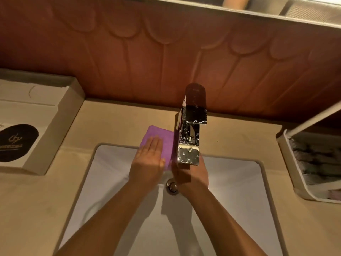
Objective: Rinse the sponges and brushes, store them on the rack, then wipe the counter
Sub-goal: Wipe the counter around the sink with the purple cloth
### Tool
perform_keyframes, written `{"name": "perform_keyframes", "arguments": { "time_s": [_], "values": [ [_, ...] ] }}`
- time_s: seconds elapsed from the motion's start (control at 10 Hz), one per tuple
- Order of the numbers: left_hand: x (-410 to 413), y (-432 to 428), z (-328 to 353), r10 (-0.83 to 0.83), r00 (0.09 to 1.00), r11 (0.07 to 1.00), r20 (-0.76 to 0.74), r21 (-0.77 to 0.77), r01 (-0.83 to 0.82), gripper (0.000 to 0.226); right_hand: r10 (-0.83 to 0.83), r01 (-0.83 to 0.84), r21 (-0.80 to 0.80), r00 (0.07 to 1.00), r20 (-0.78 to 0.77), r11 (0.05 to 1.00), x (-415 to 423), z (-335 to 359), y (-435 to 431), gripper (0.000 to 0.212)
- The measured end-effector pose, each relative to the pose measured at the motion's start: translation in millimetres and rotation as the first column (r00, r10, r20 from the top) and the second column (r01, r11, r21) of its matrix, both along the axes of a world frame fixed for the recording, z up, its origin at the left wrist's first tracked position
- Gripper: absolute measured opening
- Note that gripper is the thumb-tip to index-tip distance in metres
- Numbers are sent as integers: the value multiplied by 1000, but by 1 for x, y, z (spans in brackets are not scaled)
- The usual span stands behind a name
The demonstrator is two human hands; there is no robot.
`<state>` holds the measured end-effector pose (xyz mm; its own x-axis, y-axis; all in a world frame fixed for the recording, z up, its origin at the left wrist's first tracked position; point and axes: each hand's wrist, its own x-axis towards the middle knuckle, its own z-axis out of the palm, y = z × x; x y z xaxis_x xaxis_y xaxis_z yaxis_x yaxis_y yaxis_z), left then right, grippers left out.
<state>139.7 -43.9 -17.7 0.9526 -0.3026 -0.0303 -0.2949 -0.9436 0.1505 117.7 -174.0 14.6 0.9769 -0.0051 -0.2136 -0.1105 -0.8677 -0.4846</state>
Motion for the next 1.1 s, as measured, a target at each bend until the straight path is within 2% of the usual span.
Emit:
{"name": "perform_keyframes", "arguments": {
  "time_s": [0.1, 0.2, 0.3, 0.4, 0.5, 0.6, 0.7, 0.9, 1.0, 1.1],
  "values": [
    [-9, -20, 2, 4, 985, 994, 172, -105, 15, 47, 103, -74, -239, 989, 109, 968, -2, 10, -31, 60],
    [-17, -63, 14, 155, 974, 726, -164, -649, -225, 44, 71, -58, -353, 997, 23, 934, -6, 0, -66, 69],
    [-11, -97, 27, -56, 955, 959, -292, -282, -31, 45, 13, -13, -360, 1000, -2, 933, -8, 2, -91, 69],
    [-1, -126, 14, -14, 993, 988, -114, -158, -4, 56, -48, 29, -388, 998, -38, 921, -4, 5, -114, 66],
    [13, -139, 22, -59, 990, 993, -127, -110, 45, 61, -76, 46, -403, 995, -58, 914, 8, 11, -127, 59],
    [33, -151, 29, -54, 973, 997, -226, -69, 40, 58, -96, 46, -402, 990, -105, 915, 30, 15, -137, 56],
    [48, -161, 29, -20, 970, 992, -244, -124, -11, 57, -96, 21, -409, 982, -164, 912, 55, 14, -146, 56],
    [69, -177, 20, 64, 974, 983, -218, -153, -99, 59, -40, 0, -415, 995, -88, 910, 83, -2, -155, 59],
    [76, -185, 14, 99, 983, 980, -157, -154, -123, 73, -9, 7, -411, 1000, -4, 912, 89, -10, -164, 60],
    [78, -192, 9, 123, 985, 974, -119, -179, -143, 96, 24, -1, -407, 998, 52, 914, 92, -13, -173, 71]
  ]
}}
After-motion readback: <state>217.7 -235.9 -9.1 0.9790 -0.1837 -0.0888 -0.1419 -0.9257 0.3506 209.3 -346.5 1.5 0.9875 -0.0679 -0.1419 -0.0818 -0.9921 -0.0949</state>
